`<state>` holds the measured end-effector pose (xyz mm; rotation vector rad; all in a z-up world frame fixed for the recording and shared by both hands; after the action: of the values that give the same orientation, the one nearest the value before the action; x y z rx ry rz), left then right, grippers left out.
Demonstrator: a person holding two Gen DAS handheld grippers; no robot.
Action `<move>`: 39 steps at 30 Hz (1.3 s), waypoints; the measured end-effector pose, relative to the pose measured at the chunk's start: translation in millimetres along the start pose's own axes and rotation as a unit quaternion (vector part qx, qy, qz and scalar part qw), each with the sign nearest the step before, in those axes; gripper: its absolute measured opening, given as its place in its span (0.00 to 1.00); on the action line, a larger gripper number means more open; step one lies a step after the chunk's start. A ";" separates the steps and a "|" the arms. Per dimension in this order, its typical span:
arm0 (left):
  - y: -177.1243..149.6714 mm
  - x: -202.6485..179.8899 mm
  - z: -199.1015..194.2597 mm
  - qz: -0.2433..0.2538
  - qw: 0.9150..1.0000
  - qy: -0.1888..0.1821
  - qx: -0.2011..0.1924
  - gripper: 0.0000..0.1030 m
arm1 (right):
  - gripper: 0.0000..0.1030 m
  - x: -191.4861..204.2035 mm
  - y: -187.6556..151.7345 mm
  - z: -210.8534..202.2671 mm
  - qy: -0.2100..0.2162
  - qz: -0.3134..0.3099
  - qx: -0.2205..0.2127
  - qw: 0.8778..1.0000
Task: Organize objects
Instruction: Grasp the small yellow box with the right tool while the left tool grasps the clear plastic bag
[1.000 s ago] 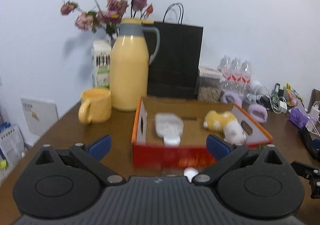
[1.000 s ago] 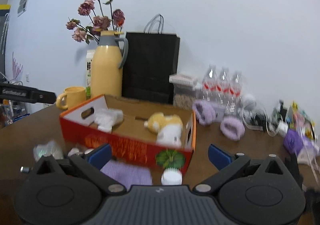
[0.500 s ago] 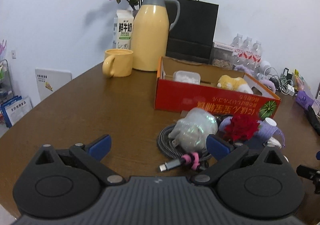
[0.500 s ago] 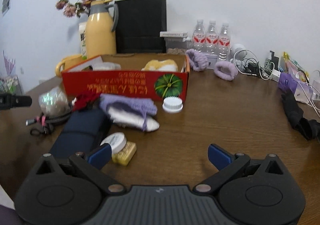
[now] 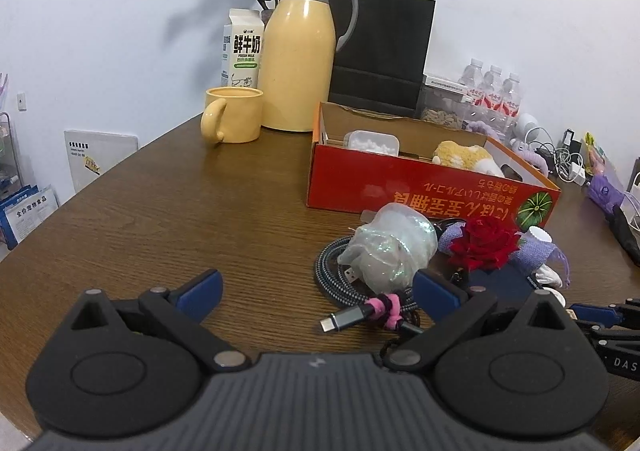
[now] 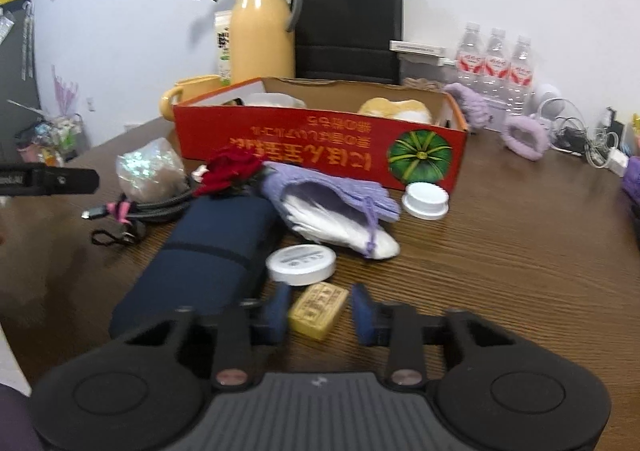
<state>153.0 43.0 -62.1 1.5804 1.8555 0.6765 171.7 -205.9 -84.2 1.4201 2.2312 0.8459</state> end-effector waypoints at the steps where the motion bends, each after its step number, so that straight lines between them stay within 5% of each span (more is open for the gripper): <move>1: 0.3 0.3 0.4 -0.001 1.000 0.000 0.000 1.00 | 0.29 -0.9 -0.4 -0.8 0.000 0.000 -0.001 1.000; 27: 34.7 -51.9 44.7 0.078 0.997 -0.019 0.015 1.00 | 0.27 -25.0 27.3 -26.5 -0.020 0.027 -0.069 0.997; 30: 33.8 -53.8 48.5 0.078 0.996 -0.025 0.021 0.85 | 0.27 -24.0 34.9 -27.0 -0.018 0.025 -0.077 0.997; 33: 30.7 -53.4 52.8 0.070 0.996 -0.044 0.038 0.45 | 0.27 -23.3 41.7 -26.3 -0.016 0.023 -0.083 0.996; 39: 38.3 -50.2 39.5 0.059 0.996 -0.059 0.015 0.36 | 0.27 -23.6 53.7 -25.3 -0.013 0.021 -0.093 0.995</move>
<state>213.2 -0.6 -55.9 1.7210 1.7055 0.5962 203.8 -217.6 -30.3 1.3854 2.0497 1.0150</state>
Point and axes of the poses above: each gripper's, at about its wrist camera, not at the fingertips, and z roughly the way its jaws point, x to its left, y to its top, the point moved 10 cm from there along z, roughly the way its jaws point, and after that the axes turned 13 degrees about x, right-handed, at the moved point
